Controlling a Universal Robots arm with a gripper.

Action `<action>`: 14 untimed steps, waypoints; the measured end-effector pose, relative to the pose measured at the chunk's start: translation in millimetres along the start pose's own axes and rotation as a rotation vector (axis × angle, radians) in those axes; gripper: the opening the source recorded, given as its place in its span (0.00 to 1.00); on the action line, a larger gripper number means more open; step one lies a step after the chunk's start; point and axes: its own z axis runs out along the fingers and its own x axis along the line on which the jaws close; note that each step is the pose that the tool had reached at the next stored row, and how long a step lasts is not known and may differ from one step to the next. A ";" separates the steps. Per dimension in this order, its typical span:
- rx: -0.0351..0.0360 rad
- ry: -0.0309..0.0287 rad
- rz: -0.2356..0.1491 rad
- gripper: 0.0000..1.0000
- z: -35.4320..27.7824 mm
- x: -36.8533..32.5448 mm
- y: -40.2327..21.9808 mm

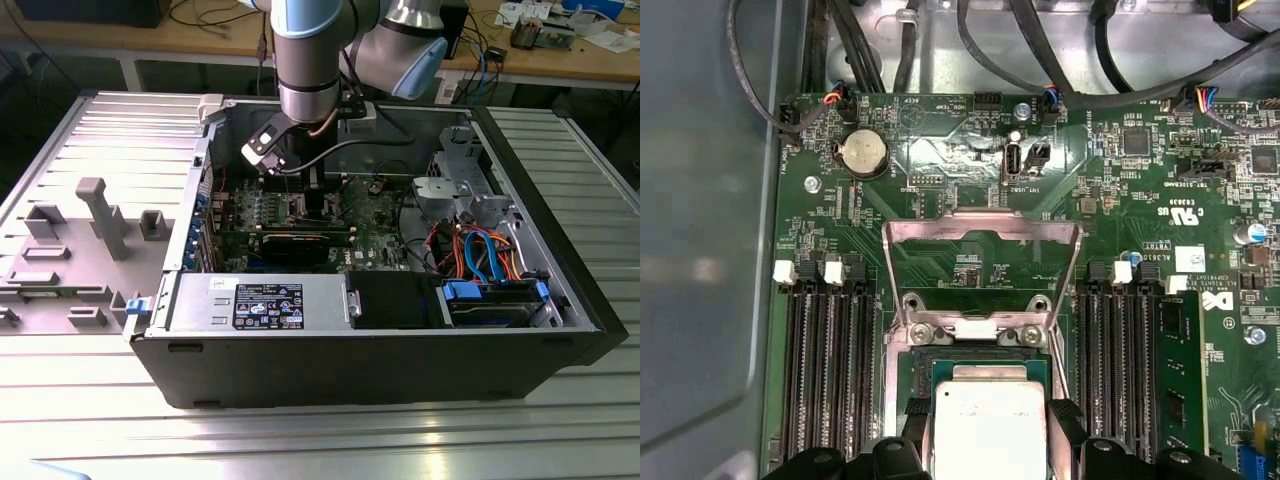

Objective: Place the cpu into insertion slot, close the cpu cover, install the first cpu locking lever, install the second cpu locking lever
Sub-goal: 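Place the cpu into insertion slot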

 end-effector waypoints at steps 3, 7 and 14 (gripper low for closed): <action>-0.0001 0.0000 0.001 0.55 0.9 1.0 -0.3; -0.0001 0.0000 0.001 0.55 2.7 3.1 -0.3; 0.0001 -0.0007 0.007 0.55 8.1 3.5 -0.8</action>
